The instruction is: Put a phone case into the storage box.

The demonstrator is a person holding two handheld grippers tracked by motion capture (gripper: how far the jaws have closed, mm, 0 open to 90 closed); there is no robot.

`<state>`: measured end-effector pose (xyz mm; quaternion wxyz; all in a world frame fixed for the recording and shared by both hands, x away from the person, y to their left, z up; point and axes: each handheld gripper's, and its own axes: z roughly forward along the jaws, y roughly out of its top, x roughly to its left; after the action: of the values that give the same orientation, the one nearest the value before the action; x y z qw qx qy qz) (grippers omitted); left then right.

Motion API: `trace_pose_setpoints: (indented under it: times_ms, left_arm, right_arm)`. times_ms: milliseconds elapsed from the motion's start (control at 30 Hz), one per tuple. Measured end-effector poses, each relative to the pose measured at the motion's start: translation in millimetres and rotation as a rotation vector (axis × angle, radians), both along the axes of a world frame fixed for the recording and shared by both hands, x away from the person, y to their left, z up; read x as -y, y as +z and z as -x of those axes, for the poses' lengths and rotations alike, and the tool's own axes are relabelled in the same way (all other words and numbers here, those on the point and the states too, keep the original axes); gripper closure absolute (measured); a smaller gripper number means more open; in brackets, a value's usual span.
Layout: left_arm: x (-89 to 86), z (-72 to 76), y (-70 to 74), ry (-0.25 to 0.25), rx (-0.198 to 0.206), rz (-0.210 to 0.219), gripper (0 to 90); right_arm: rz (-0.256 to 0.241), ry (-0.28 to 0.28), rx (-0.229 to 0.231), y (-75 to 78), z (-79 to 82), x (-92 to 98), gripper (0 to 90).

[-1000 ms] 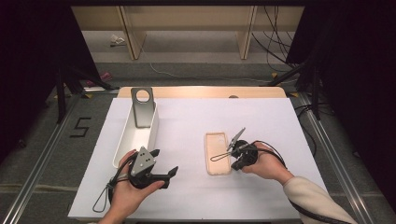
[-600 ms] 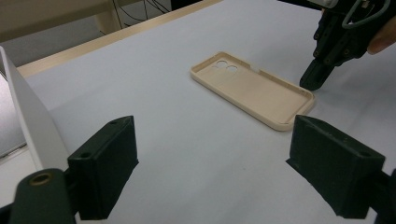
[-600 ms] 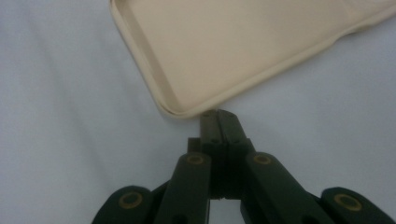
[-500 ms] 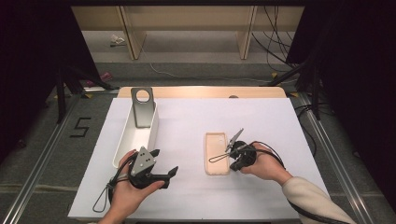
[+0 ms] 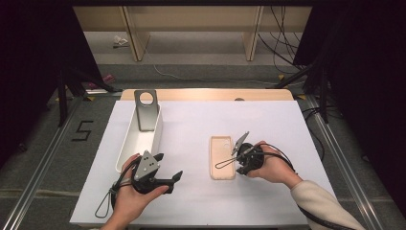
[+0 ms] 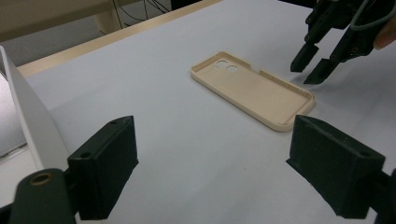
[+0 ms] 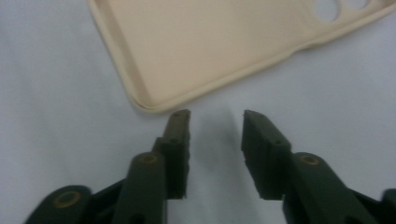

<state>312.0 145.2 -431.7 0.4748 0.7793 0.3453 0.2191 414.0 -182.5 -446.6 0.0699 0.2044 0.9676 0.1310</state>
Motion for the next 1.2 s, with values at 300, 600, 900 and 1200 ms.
trace_pose_setpoints:
  times_ms: [300, 600, 900, 1200]
  left_arm:
    - [0.0, -0.4, -0.2, 0.002, -0.002, 0.002, 14.7]
    - [-0.1, -0.7, -0.5, 0.003, -0.003, 0.002, 14.7]
    - [0.1, -1.1, -0.8, 0.001, -0.004, 0.002, 14.6]
    - [0.3, -1.4, -0.8, 0.001, -0.003, 0.001, 14.6]
  right_arm:
    - [-0.038, -0.008, 0.058, 14.1, -2.0, 3.1, 26.0]
    - [-0.051, 0.073, 0.059, 15.7, 4.6, -6.5, 20.2]
    - [-0.011, 0.159, 0.038, 12.0, 12.8, -23.2, 25.4]
    - [-0.007, 0.18, 0.046, 11.1, 13.8, -29.4, 26.3]
